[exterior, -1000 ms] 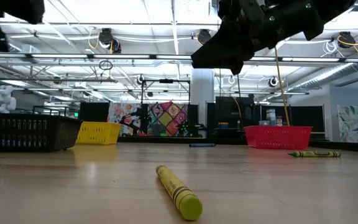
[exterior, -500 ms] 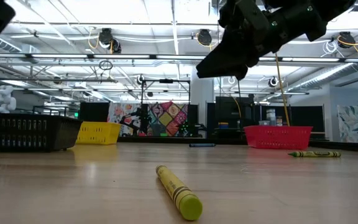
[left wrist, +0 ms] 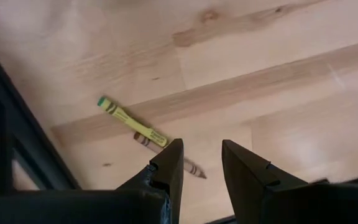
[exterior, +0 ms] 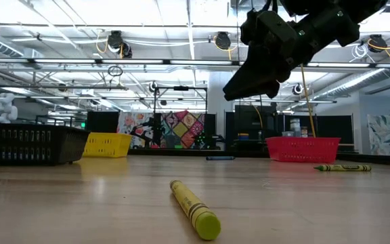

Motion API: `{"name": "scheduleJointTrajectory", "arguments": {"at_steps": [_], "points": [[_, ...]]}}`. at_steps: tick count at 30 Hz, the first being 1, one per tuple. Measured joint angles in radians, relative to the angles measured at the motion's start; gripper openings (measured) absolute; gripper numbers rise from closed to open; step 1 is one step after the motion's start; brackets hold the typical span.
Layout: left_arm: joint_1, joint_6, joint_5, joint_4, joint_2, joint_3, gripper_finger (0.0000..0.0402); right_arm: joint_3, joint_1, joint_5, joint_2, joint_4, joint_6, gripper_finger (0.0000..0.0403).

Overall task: Sort crayons
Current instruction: Put the green crayon into the yellow bin

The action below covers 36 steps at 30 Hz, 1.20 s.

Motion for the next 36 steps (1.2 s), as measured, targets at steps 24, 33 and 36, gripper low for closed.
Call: {"name": "scheduleJointTrajectory", "arguments": {"at_steps": [24, 33, 36], "points": [[-0.038, -0.121, 0.171, -0.082, 0.192, 0.0, 0.0105, 0.0, 0.0, -0.004, 0.0, -0.12, -0.053, 0.0107], [-0.037, -0.129, 0.158, -0.078, 0.192, 0.0, 0.0105, 0.0, 0.0, -0.004, 0.0, -0.128, -0.053, 0.0107], [-0.04, -0.14, 0.152, -0.078, 0.192, 0.0, 0.0105, 0.0, 0.0, -0.004, 0.0, -0.128, -0.05, 0.0107]]}}
